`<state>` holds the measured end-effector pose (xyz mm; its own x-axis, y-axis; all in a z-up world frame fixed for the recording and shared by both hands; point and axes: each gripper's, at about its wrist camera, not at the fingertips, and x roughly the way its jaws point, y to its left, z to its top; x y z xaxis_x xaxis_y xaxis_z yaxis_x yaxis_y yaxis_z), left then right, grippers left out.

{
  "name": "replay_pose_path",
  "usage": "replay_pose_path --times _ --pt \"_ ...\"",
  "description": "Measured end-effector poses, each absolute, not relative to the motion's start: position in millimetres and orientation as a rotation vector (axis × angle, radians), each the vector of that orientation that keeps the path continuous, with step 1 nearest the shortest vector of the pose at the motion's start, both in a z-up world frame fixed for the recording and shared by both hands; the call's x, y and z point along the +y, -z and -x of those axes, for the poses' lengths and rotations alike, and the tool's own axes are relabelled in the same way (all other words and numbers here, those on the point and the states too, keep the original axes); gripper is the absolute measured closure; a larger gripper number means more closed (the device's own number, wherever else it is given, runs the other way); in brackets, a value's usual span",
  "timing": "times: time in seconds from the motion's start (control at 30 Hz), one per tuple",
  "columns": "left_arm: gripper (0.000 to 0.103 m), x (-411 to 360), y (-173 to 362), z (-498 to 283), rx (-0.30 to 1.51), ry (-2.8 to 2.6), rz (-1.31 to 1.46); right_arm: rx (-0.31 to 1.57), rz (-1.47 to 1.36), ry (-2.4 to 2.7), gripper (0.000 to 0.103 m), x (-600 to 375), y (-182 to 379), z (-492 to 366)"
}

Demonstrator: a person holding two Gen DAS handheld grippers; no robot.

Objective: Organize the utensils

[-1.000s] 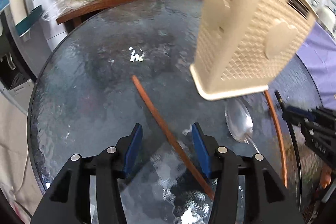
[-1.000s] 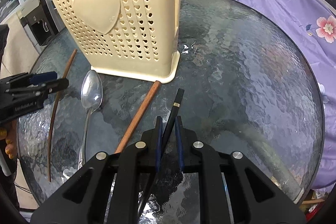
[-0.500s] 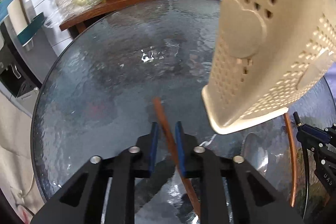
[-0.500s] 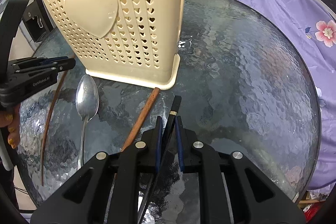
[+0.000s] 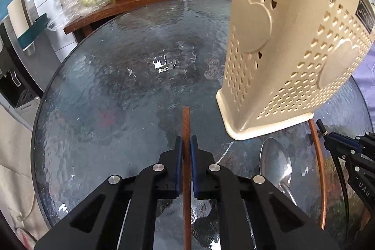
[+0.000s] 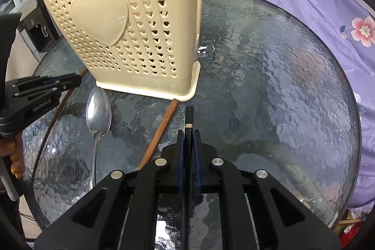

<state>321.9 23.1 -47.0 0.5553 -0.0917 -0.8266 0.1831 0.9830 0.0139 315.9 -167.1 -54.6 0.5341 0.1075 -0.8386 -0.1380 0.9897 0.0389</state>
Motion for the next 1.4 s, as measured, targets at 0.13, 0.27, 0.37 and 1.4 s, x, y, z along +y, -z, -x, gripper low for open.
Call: replay_pose_path --times 0.13,0.27,0.37,1.4 --pt "0.096 23.5 46.4 -320.1 0.973 0.167 -0.09 0.996 -0.007 -0.163 0.095 -174.0 54.9 -314.6" --pt "0.096 25.6 43.3 -319.8 0.966 0.179 -0.07 0.99 -0.037 -0.179 0.095 -181.3 55.1 -313.6" --pt "0.096 27.6 37.2 -316.0 0.95 0.189 -0.051 0.977 -0.09 -0.209 0.095 -190.8 54.2 -310.8" --pt "0.096 26.6 -82.5 -222.8 0.615 0.349 0.036 0.543 -0.225 -0.455 0.095 -231.8 -75.3 -215.4"
